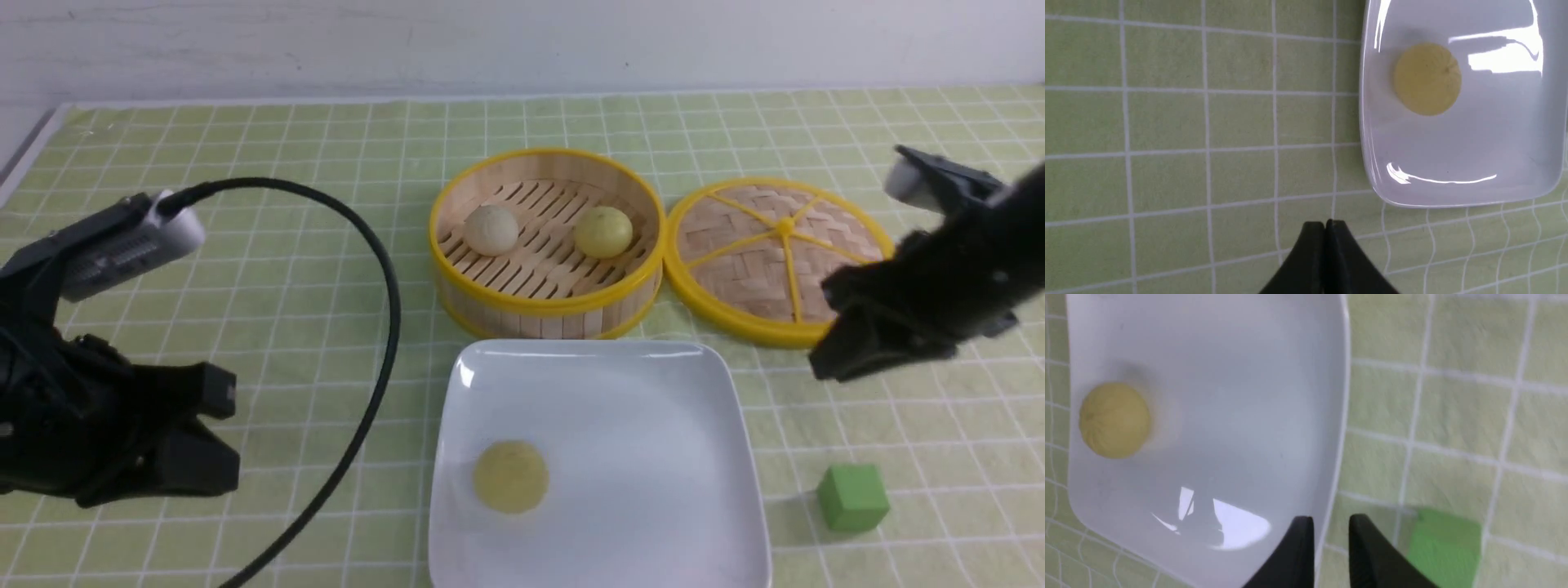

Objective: Put the steamed buns into the plate on the green tablecloth.
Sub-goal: 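Reach toward a bun in the bamboo steamer with the right gripper, then move the steamed bun from the bamboo steamer onto the white plate with the right gripper, then reach into the bamboo steamer and grasp a bun with the left gripper, then carry the bun from the bamboo steamer to the plate with the left gripper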

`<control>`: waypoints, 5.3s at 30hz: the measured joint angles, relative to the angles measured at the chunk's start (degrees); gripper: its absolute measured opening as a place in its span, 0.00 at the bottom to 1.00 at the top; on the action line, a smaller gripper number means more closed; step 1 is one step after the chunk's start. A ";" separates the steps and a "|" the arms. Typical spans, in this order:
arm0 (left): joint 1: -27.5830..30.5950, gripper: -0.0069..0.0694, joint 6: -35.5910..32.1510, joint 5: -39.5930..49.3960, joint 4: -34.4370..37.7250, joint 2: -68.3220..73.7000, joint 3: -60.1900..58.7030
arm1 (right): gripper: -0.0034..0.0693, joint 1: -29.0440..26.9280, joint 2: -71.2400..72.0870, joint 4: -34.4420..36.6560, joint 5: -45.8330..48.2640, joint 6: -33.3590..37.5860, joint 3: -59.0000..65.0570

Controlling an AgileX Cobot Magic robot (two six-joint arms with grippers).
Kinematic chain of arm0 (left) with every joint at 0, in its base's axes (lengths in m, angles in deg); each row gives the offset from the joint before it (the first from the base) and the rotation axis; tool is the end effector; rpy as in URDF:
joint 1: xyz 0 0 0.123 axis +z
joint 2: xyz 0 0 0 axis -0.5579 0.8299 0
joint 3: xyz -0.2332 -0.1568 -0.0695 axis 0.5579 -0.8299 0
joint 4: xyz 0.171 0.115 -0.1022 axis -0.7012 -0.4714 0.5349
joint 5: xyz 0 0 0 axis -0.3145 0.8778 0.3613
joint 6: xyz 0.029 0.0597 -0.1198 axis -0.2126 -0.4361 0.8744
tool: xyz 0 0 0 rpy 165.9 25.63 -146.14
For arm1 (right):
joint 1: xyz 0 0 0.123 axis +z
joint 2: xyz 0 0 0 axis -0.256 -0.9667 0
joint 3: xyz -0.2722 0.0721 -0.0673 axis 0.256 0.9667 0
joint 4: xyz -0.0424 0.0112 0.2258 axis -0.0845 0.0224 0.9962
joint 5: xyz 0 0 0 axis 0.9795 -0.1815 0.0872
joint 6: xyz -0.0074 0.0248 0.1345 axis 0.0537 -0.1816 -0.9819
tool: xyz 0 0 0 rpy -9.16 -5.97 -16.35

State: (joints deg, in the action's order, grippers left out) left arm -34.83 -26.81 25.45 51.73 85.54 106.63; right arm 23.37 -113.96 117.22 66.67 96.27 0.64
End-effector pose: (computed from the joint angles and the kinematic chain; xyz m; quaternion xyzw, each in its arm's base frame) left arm 0.1831 -0.0558 0.2589 -0.0255 0.9637 -0.2073 0.1662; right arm 0.3006 0.1061 0.2361 -0.0542 0.9620 0.2404 0.1173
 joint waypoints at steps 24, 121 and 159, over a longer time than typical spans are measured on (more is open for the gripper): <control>0.00 0.22 -0.28 -3.43 0.45 2.43 0.00 | 0.64 17.03 -56.36 -30.68 12.70 -15.94 -83.65; -15.39 0.57 13.15 7.54 -9.20 75.17 88.46 | 0.04 21.03 56.12 -31.19 -12.08 -12.92 37.54; -23.84 0.13 9.76 10.85 -13.81 45.61 62.44 | 0.06 21.03 56.38 -30.98 -11.82 -12.97 37.65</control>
State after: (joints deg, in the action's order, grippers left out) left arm -58.66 -17.05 36.30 37.92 131.15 169.07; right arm 44.39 -57.58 86.23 54.85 83.29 38.29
